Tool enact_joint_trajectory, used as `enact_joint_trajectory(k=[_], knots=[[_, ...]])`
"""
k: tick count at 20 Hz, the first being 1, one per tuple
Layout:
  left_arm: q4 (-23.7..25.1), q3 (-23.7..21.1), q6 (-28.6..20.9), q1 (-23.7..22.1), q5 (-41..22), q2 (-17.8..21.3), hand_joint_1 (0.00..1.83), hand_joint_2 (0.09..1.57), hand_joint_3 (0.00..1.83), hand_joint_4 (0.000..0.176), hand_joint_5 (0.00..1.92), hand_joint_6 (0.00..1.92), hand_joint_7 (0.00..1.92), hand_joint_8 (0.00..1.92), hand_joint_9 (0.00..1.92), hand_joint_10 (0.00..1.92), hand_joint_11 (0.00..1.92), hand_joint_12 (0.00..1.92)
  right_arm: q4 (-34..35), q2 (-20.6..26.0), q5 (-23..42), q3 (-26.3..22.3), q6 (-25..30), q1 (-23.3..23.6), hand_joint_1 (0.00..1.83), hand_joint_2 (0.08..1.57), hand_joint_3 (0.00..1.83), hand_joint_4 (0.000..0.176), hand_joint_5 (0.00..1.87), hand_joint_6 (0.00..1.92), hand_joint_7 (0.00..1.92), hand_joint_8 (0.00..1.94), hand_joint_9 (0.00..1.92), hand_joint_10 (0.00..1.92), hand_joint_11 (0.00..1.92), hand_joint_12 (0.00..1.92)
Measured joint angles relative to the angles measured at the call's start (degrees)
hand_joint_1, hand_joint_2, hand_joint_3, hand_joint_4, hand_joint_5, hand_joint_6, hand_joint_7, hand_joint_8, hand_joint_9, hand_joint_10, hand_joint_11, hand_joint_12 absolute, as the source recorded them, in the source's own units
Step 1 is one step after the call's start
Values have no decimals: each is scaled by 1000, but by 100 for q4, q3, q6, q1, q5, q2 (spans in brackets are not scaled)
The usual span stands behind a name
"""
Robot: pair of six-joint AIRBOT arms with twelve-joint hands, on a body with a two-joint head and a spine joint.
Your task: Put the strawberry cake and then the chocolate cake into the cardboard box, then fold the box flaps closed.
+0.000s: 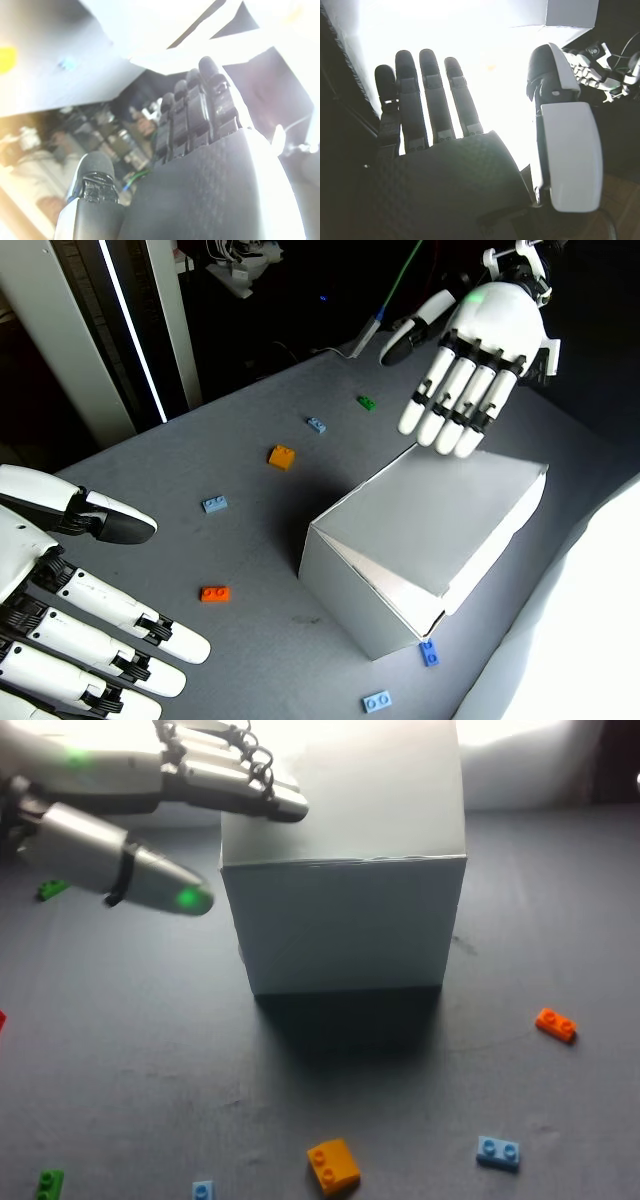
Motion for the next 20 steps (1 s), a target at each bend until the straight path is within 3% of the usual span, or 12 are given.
enact_joint_trajectory(k=[4,7,15,20], knots=[[260,144,15,70,748,-243,0,1247,0,0,166,0,199,0,205,0,0,788,4,0,-2,0,-4,0,233,1147,0,0,284,1,390,2,439,3,0,1082],[282,179,11,83,938,-313,0,1240,0,0,163,1,200,1,204,1,0,782,0,-24,2,0,-9,24,234,1143,0,0,295,4,392,2,445,5,0,1101],[284,138,-42,238,1021,-345,0,1244,0,0,163,0,202,1,216,4,0,806,2,-24,2,0,-11,28,233,1148,1,0,273,2,383,0,439,0,0,1085],[623,219,-101,-59,909,-334,0,1250,1,0,132,1,188,1,206,2,0,788,2,-24,0,0,-17,28,217,1147,0,0,272,2,388,1,444,2,0,1087]])
